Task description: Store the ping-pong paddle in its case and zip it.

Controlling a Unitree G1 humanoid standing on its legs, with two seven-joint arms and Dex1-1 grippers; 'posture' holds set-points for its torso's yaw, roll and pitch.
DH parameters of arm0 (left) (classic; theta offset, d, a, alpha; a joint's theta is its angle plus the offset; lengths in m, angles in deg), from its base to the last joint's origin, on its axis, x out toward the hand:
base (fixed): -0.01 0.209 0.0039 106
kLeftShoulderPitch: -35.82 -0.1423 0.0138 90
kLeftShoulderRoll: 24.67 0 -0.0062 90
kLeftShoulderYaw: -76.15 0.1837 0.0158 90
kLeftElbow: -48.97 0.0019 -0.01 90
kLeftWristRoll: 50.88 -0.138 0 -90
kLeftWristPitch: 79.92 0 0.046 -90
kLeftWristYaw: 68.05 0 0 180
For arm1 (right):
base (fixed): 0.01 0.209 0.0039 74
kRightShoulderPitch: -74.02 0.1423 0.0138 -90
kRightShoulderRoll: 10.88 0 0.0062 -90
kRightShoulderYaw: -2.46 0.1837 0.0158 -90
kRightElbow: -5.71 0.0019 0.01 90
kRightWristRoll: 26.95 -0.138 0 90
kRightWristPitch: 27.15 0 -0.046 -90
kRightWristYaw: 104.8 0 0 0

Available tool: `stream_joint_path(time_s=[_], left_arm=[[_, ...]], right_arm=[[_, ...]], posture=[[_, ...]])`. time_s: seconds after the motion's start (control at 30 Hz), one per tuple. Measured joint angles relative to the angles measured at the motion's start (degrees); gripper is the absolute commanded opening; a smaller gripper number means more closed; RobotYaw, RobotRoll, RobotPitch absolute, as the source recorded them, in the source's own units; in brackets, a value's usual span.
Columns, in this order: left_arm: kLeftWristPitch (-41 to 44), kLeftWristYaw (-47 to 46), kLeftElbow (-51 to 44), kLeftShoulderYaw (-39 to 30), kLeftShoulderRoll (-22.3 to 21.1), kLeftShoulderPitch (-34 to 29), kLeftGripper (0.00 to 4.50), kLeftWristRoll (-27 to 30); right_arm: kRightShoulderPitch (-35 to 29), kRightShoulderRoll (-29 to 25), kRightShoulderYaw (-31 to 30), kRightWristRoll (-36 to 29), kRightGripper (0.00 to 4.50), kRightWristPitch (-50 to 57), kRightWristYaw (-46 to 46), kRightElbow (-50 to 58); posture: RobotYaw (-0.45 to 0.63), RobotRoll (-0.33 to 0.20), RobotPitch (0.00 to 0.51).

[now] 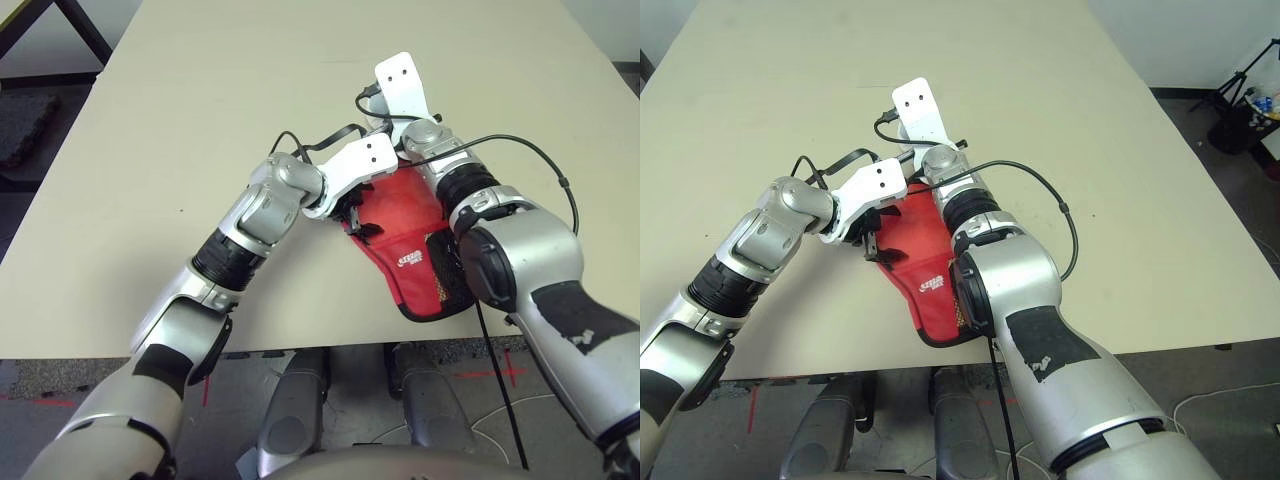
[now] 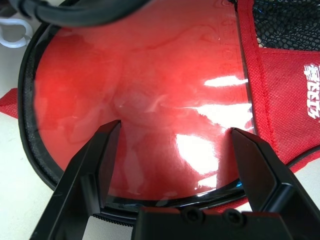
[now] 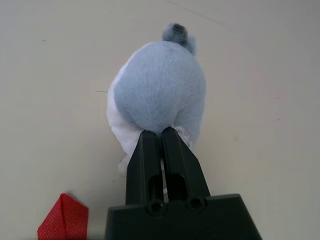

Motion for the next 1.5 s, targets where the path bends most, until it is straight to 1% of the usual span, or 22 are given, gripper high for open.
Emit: stream_joint_path(time_s=[0.17, 0.33, 0.37, 0.53, 0.7, 0.87, 1.0, 1.13, 1.2, 1.27, 1.4, 1.5], left_arm=[[-0.02, -0.18, 0.2, 0.13, 0.02, 0.15, 4.5, 0.36], [-0.67, -0.31, 1.33, 0.31, 0.26, 0.53, 4.5, 0.55], [-1.03, -0.31, 1.54, 0.31, 0.31, 0.58, 4.5, 0.55], [-2.95, -0.31, 3.4, 0.61, 1.05, 1.08, 4.5, 0.56], [-5.19, 0.15, 6.13, 0.73, 1.94, 2.27, 4.5, 0.54], [-6.96, 0.81, 8.39, 0.87, 2.51, 3.25, 4.5, 0.52], [-8.08, 1.15, 9.86, 0.96, 3.02, 3.84, 4.5, 0.49], [-8.74, 1.47, 10.31, 1.13, 3.1, 3.98, 4.5, 0.47], [-8.89, 1.58, 10.34, 1.15, 2.9, 3.97, 4.5, 0.46], [-8.93, 1.56, 10.26, 1.23, 2.87, 3.85, 4.5, 0.43], [-9.13, 1.57, 10.41, 1.3, 2.79, 3.84, 4.5, 0.38], [-9.45, 1.66, 10.61, 1.43, 2.79, 3.9, 4.5, 0.35]], right_arm=[[1.24, -2.73, -0.02, 0.18, 0.05, -0.02, -0.66, 0.0], [3.54, -7.91, -3.08, 2.42, 0.05, 0.25, 0.45, 0.13], [3.54, -8.51, -3.99, 2.83, 0.05, 0.61, 1.49, 0.12], [3.44, -11.17, -7.82, 4.72, 0.05, 3.42, 7.41, 1.06], [0.55, -14.25, -11.39, 5.62, 0.05, 8.07, 14.96, 7.19], [-6.57, -17.78, -14.24, 6.71, 0.05, 14.73, 21.43, 19.2], [-15.28, -22.33, -16.75, 7.53, 0.05, 22.92, 28.46, 36.45], [-24.86, -29.12, -18.25, 7.85, 0.05, 32.15, 36.47, 56.8], [-28.42, -32.02, -18.86, 7.85, 0.05, 36.43, 39.52, 64.93], [-33.49, -36.47, -19.48, 7.4, 0.05, 41.57, 43.87, 75.69], [-41.31, -44.1, -19.87, 4.89, 0.05, 50.95, 50.28, 92.54], [-47.48, -49.56, -19.86, 2.38, 0.05, 56.38, 52.6, 102.75]], posture=[[0.25, 0.0, 0.25], [0.19, 0.0, 0.249], [0.16, 0.0, 0.249], [0.11, 0.0, 0.247], [0.07, 0.0, 0.244], [0.05, 0.0, 0.242], [0.04, 0.0, 0.243], [0.04, 0.0, 0.246], [0.03, 0.0, 0.248], [0.03, 0.0, 0.249], [0.01, 0.0, 0.25], [0.0, 0.0, 0.253]])
